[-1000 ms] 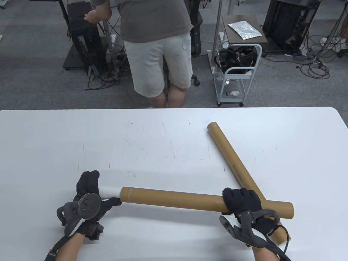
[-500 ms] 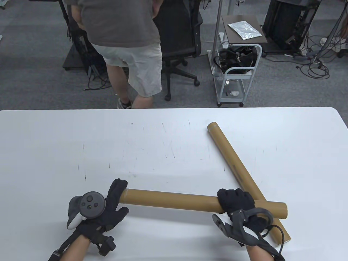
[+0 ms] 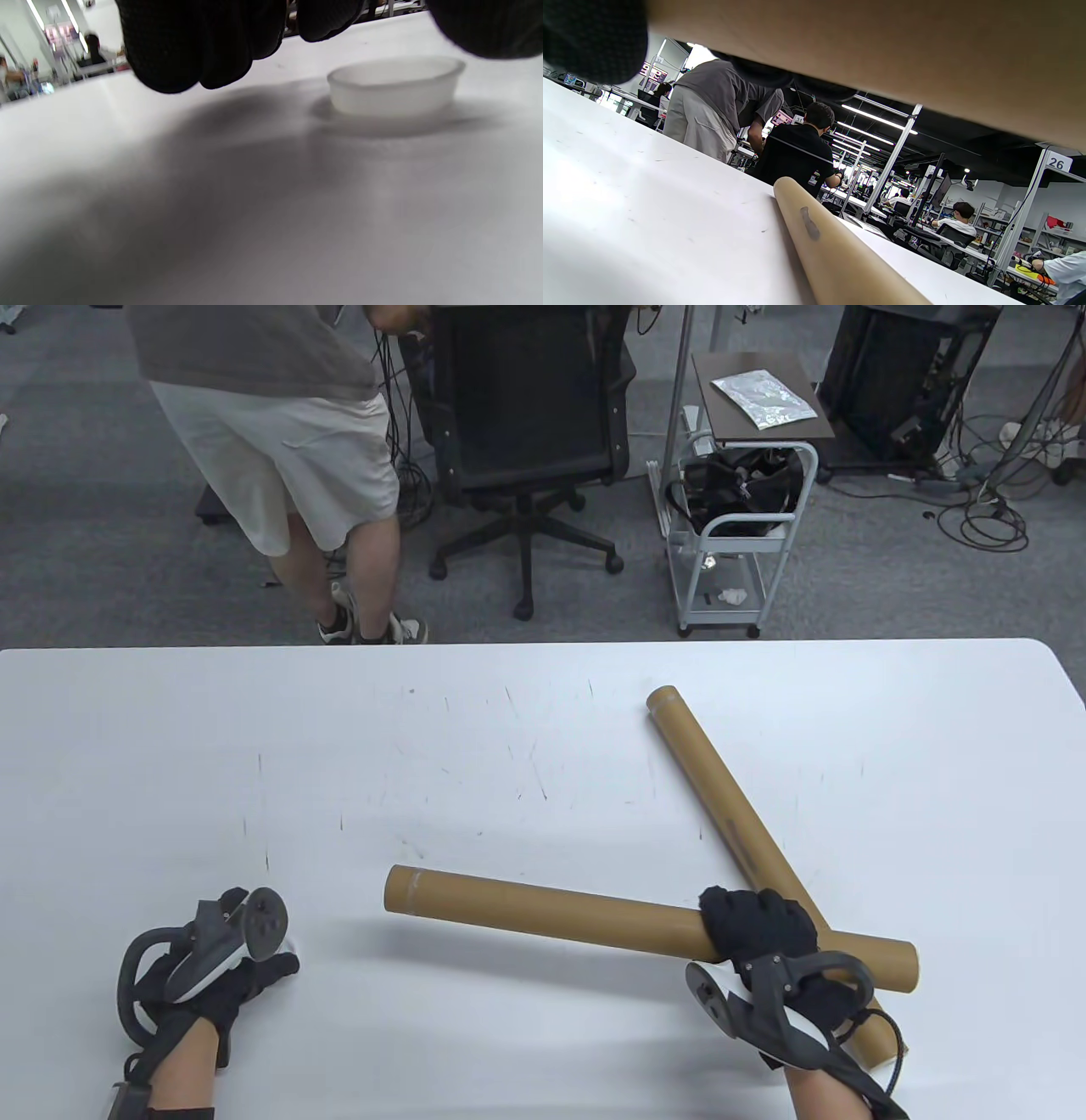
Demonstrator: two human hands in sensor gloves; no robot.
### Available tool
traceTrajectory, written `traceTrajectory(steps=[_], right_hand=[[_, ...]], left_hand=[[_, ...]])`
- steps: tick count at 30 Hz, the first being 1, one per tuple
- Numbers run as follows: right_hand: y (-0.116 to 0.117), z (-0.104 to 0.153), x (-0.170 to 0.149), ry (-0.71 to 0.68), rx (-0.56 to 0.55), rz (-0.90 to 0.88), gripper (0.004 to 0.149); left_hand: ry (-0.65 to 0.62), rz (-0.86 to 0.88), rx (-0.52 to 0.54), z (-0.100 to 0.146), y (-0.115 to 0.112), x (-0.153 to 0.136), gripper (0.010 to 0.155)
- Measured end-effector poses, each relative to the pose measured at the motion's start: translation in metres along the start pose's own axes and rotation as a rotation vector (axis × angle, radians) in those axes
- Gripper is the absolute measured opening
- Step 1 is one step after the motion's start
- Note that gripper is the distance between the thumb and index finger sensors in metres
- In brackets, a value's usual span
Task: Roll up mouse pads and store in mailing tubes
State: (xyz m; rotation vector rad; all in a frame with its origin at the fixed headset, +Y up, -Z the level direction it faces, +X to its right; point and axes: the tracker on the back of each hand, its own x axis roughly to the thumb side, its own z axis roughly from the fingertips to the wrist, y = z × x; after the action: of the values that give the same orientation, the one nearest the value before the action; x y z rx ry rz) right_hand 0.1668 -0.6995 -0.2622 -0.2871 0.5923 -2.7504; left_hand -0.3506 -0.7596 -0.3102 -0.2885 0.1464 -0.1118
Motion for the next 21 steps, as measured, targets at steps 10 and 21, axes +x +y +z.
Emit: traceTrajectory(steps=[10, 21], right_hand=[[0.0, 0.001, 0.001, -0.027, 0.021, 0.024, 0.065], [-0.002, 0.001, 0.011, -0.066, 0.016, -0.016, 0.066]], left_hand=[[-0.04, -0.057, -0.011, -0.002, 0.001, 0.019, 0.065], [-0.427, 0.995, -0.004, 0.013, 0.023, 0.017, 0.067]])
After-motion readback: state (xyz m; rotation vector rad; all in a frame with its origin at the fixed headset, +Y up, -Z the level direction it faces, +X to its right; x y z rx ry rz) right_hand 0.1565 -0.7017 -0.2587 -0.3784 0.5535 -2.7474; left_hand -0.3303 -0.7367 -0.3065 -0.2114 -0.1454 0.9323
